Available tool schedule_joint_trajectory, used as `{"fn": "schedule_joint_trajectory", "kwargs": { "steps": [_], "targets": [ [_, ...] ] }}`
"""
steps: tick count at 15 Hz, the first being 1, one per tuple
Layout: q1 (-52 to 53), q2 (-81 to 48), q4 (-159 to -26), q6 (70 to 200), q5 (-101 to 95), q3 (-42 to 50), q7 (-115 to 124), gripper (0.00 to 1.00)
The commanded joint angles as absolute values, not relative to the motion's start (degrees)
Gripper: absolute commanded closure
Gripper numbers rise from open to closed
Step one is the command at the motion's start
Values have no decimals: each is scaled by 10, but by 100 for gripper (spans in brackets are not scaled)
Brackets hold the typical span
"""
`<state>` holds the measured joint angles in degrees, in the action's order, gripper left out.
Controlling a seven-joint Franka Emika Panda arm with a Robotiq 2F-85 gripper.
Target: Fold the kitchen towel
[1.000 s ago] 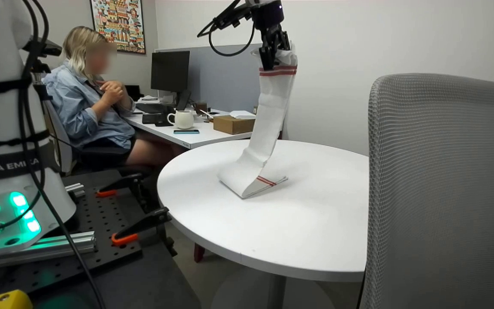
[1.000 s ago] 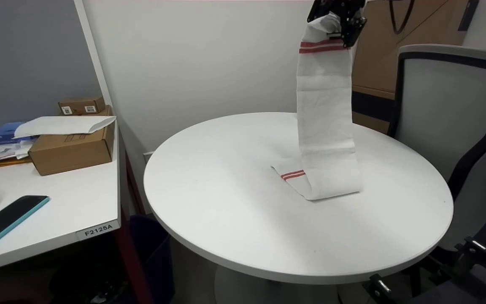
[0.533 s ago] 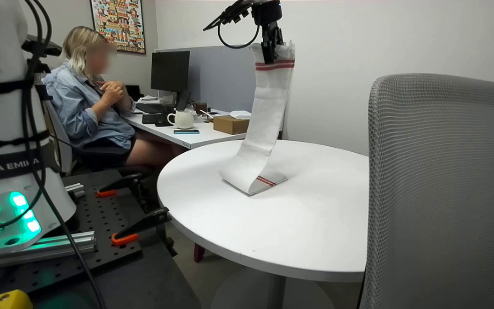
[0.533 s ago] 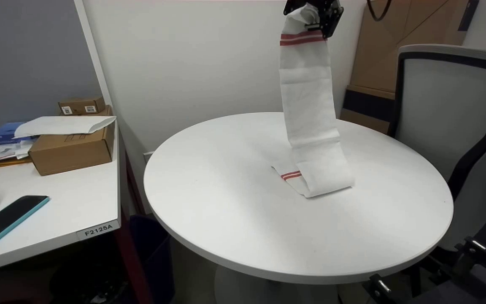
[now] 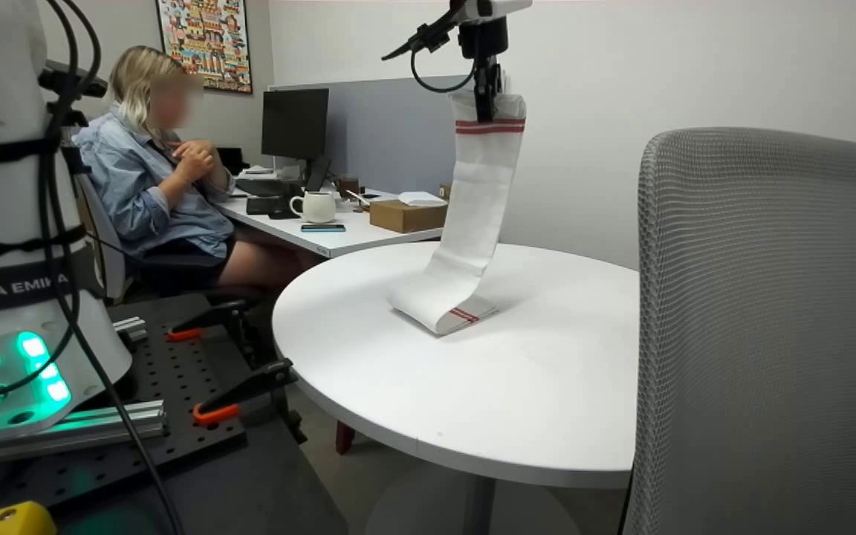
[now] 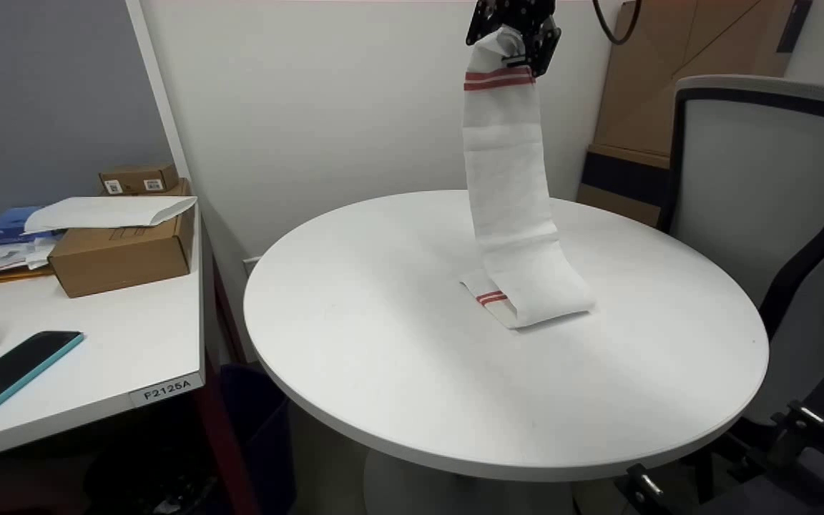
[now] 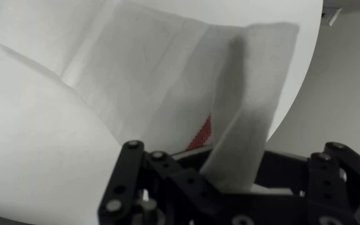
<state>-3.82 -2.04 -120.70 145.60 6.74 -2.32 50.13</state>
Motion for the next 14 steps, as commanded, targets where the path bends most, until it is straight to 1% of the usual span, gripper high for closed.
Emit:
{"fn": "schedule_joint_trajectory", "kwargs": {
  "steps": [1, 5, 10, 14],
  "targets": [
    [-25, -101, -1124, 1417, 64, -6, 474, 100],
    [-10, -160, -1061, 1374, 67, -4, 451, 100],
    [19, -191, -1015, 1343, 65, -6, 441, 100],
    [20, -214, -994, 1333, 82, -6, 423, 100]
  ]
}}
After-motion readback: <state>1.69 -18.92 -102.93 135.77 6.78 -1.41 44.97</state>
